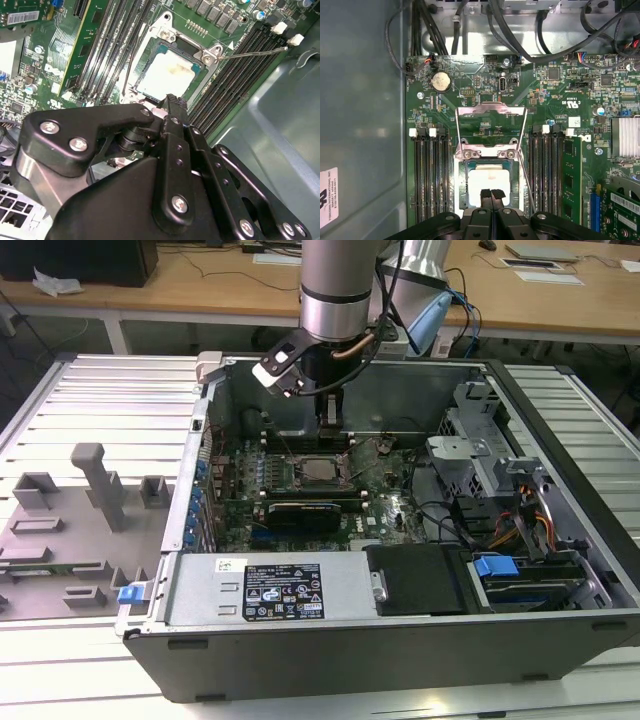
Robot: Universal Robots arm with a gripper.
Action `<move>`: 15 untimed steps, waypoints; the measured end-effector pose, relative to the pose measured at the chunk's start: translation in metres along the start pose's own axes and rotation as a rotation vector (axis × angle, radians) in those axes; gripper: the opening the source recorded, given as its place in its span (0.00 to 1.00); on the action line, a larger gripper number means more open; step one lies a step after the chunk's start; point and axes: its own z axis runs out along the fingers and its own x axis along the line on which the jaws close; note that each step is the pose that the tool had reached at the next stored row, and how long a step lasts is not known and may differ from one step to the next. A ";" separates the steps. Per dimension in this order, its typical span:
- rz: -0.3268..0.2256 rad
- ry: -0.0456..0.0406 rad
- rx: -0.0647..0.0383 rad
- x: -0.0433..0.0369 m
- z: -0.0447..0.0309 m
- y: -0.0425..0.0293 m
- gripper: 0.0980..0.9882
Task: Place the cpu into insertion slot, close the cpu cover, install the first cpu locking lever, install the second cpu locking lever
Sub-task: 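Close the cpu cover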
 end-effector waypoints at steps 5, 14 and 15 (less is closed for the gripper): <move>0.000 0.0000 0.000 0.0002 -0.0040 0.0068 0.01; 0.000 0.0000 0.000 0.0007 -0.0032 0.0384 0.01; 0.000 0.0000 0.000 0.0008 -0.0031 0.0425 0.01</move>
